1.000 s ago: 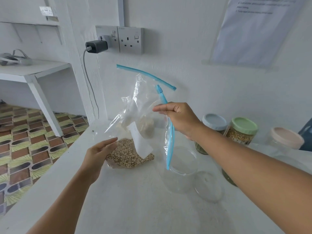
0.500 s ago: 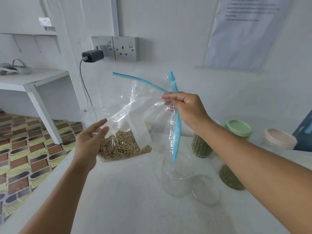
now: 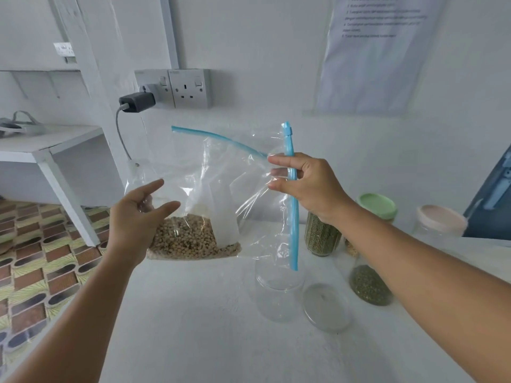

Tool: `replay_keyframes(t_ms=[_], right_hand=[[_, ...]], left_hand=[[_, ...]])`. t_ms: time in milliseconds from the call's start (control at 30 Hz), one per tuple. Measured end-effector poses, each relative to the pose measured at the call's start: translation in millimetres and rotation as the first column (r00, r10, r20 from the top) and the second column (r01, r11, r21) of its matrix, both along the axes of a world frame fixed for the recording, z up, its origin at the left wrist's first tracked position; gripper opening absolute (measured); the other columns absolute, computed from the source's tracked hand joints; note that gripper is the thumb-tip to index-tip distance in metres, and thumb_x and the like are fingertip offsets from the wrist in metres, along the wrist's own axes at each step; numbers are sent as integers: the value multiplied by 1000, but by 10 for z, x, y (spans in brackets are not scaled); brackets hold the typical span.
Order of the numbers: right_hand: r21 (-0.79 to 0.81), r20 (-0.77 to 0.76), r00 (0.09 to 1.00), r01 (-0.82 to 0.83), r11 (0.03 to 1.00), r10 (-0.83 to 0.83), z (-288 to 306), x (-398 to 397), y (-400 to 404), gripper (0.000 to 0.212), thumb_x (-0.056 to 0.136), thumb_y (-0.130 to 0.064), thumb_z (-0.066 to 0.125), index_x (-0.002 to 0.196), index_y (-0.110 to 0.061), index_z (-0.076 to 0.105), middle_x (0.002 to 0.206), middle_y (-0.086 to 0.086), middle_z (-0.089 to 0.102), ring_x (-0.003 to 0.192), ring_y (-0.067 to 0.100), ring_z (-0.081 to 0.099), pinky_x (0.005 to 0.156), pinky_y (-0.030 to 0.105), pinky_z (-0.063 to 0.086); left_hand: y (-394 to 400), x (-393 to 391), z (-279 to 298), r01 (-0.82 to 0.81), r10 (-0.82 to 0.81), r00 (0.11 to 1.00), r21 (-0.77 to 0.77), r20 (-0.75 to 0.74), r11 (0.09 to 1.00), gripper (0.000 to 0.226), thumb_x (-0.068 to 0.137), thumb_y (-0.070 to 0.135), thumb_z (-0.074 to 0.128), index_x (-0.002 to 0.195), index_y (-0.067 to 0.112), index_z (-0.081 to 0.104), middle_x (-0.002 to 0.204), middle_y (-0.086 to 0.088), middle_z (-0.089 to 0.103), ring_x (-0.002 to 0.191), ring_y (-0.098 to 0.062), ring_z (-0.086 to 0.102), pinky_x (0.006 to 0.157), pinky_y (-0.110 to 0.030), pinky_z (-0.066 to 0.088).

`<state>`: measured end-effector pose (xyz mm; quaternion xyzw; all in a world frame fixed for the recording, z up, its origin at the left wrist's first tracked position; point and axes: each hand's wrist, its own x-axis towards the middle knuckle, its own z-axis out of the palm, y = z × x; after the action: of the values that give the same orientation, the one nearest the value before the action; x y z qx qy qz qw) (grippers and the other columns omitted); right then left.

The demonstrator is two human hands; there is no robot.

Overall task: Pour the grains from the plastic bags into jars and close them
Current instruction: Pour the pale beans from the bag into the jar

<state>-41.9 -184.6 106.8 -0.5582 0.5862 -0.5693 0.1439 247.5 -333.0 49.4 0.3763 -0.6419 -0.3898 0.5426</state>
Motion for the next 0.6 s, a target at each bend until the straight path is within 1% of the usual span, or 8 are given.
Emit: replay_keyframes(t_ms=[100, 167, 267, 367, 400, 500, 533, 600], right_hand=[[-27, -26, 999, 24, 999, -25, -32, -21, 52, 48, 82, -1, 84, 126, -17, 73, 127, -8, 68, 104, 9, 73, 97, 36, 60], [-32, -27, 999, 41, 999, -42, -63, -29, 77, 47, 83, 0, 83, 127, -16, 73, 127, -8, 68, 104, 8, 73, 97, 37, 60], [-40, -32, 997, 64, 997, -66, -114, -39, 109, 48, 84, -1, 82, 129, -15, 72, 125, -9, 68, 102, 8, 74, 96, 37, 60], [-58, -28, 997, 76, 995, -77, -146, -31, 118, 48, 84, -1, 83, 128, -15, 72, 122, -9, 69, 101, 8, 74, 95, 36, 60], [-64, -22, 997, 75, 995, -77, -141, -25, 113, 48, 84, -1, 83, 128, -15, 72, 121, -9, 69, 101, 8, 74, 95, 36, 60], [-85, -4, 998, 66, 994, -67, -92, -8, 81, 47, 86, 0, 81, 129, -15, 72, 121, -9, 69, 101, 8, 74, 96, 33, 60], [-90, -1, 998, 63, 994, -63, -81, -1, 66, 46, 86, -1, 80, 129, -16, 72, 122, -9, 69, 101, 8, 74, 97, 33, 59], [-97, 4, 998, 62, 993, -62, -91, 13, 39, 43, 89, -2, 78, 129, -17, 72, 122, -10, 69, 103, 8, 73, 98, 35, 59]], left_hand=[[22, -18, 65, 6, -6, 1000, -18, 2, 1000, 56, 78, 11, 89, 128, 28, 71, 60, 19, 33, 55, -2, 39, 86, -20, 40], [37, -23, 104, 15, -14, 1000, -41, 14, 999, 55, 79, 11, 89, 127, 29, 71, 57, 20, 35, 55, -1, 41, 92, -22, 41], [45, -37, 147, 6, -4, 1000, -84, 27, 996, 55, 78, 12, 89, 126, 32, 70, 72, 11, 36, 61, -3, 41, 83, -24, 43], [43, -46, 183, -8, 12, 999, -119, 33, 993, 54, 78, 13, 89, 125, 34, 70, 76, 8, 36, 66, -9, 38, 82, -24, 42], [38, -40, 195, -14, 18, 999, -129, 34, 992, 54, 79, 14, 89, 126, 33, 70, 76, 7, 35, 66, -9, 37, 81, -22, 42], [46, -16, 275, -49, 56, 998, -149, 39, 988, 55, 81, 12, 87, 131, 24, 70, 76, 5, 34, 68, -10, 38, 71, -4, 42], [49, -4, 309, -64, 71, 997, -153, 41, 986, 55, 82, 12, 87, 132, 23, 70, 76, 4, 34, 70, -11, 39, 69, -2, 41], [44, 13, 372, -83, 91, 995, -162, 47, 983, 54, 81, 13, 87, 132, 24, 71, 76, 3, 34, 70, -12, 39, 67, -4, 41]])
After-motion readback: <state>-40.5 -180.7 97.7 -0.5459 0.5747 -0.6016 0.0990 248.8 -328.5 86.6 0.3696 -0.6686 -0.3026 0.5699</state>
